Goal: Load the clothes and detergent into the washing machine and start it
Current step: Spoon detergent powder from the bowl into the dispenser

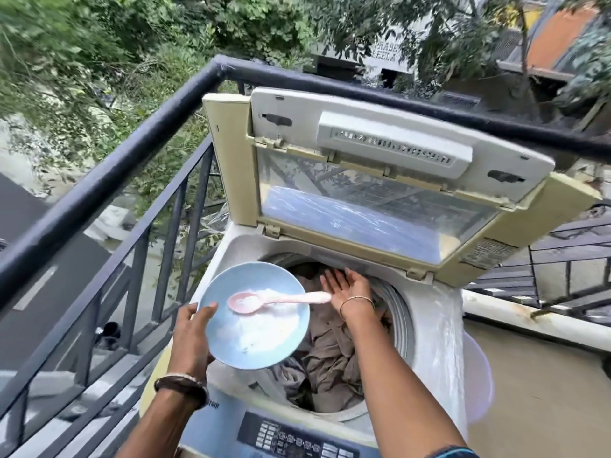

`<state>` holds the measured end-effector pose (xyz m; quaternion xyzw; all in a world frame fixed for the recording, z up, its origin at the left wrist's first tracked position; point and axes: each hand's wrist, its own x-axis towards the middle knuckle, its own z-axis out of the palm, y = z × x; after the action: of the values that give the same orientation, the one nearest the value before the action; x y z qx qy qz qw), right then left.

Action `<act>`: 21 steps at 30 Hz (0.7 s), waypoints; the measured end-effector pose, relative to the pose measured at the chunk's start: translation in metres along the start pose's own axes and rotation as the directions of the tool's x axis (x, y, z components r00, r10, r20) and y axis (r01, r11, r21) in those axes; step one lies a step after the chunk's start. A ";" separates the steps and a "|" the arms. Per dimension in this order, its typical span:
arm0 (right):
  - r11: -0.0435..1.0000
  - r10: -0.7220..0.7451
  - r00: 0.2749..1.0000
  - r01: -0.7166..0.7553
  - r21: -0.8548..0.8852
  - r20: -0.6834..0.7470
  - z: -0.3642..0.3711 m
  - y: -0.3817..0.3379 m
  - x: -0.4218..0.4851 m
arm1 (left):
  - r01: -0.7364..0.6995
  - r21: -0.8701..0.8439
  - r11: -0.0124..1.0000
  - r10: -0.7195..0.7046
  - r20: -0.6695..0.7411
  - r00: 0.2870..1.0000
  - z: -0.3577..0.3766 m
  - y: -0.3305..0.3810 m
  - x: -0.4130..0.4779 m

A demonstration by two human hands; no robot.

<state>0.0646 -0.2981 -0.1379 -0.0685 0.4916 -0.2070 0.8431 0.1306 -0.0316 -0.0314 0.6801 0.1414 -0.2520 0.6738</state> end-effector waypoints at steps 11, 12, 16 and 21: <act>0.999 -0.031 0.997 0.032 -0.003 0.077 -0.014 0.014 0.013 | 0.023 0.019 1.000 -0.024 0.021 0.999 0.003 -0.007 0.001; 0.999 -0.036 0.996 0.037 -0.013 0.081 -0.012 0.015 0.012 | 0.022 0.020 1.000 -0.022 0.024 0.999 0.004 -0.007 0.001; 0.998 -0.058 0.998 0.059 -0.028 0.034 -0.004 0.019 0.015 | 0.010 0.013 1.000 -0.010 0.024 1.000 0.007 -0.005 0.000; 0.994 -0.103 0.994 0.104 -0.038 0.039 -0.006 0.022 0.019 | 0.003 -0.003 1.000 -0.003 0.007 1.000 0.008 -0.003 -0.001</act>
<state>0.0740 -0.2858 -0.1633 -0.1145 0.4760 -0.2392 0.8385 0.1267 -0.0392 -0.0334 0.6781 0.1401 -0.2552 0.6749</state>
